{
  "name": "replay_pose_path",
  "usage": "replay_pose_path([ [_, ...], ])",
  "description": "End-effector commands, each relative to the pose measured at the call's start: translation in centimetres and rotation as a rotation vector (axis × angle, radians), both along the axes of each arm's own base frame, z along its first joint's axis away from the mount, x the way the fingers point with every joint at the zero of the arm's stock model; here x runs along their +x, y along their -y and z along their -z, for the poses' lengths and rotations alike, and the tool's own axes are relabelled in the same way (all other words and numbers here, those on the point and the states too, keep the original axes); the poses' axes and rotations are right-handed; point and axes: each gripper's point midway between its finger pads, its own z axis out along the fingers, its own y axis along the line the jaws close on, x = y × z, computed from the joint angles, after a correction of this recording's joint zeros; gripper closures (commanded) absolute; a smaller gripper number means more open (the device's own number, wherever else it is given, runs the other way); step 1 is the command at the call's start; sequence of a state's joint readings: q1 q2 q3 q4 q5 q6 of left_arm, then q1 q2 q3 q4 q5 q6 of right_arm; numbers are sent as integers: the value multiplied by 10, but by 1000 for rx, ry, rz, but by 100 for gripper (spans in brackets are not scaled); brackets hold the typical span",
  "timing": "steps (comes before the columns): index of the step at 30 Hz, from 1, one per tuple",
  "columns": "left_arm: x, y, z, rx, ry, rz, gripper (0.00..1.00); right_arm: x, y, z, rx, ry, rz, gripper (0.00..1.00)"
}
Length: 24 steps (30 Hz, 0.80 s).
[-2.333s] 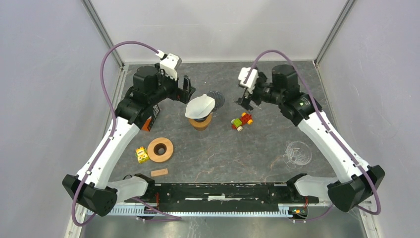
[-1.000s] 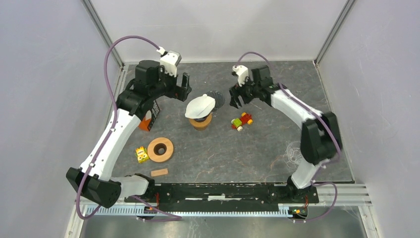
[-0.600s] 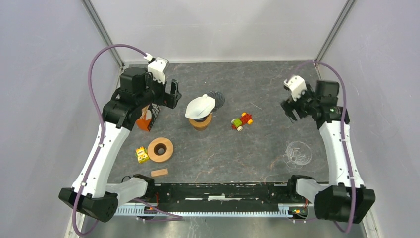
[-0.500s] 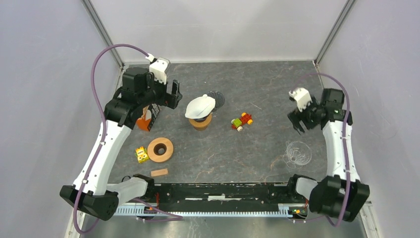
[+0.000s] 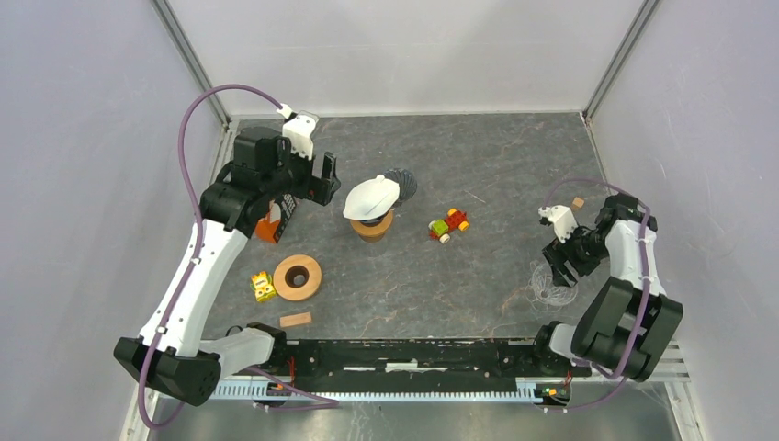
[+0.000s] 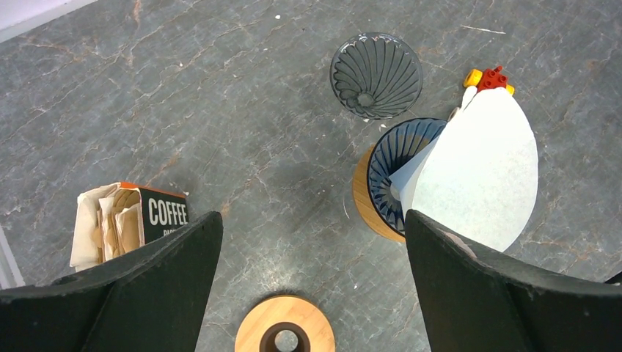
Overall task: Place the coffee filter in the dripper
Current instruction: Move the coffee server to the center of the board.
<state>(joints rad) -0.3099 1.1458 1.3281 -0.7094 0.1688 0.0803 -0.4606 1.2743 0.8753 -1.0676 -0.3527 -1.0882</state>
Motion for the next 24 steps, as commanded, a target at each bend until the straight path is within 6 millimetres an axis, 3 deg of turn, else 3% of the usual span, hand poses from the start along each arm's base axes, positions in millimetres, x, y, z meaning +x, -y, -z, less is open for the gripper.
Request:
replay_pose_path([
  [1,3,2,-4,28,45,44,0,-1,-8,9,62,-19,-47,29],
  [12,3,1,-6,31,59,37,0,26,-36,-9,272,15,-36,97],
  [18,13,-2,-15,44,94,16,0,56,-72,-14,338,39,-95,100],
  [24,23,3,-23,15,106,10,0,87,-139,-11,367,40,-211,100],
])
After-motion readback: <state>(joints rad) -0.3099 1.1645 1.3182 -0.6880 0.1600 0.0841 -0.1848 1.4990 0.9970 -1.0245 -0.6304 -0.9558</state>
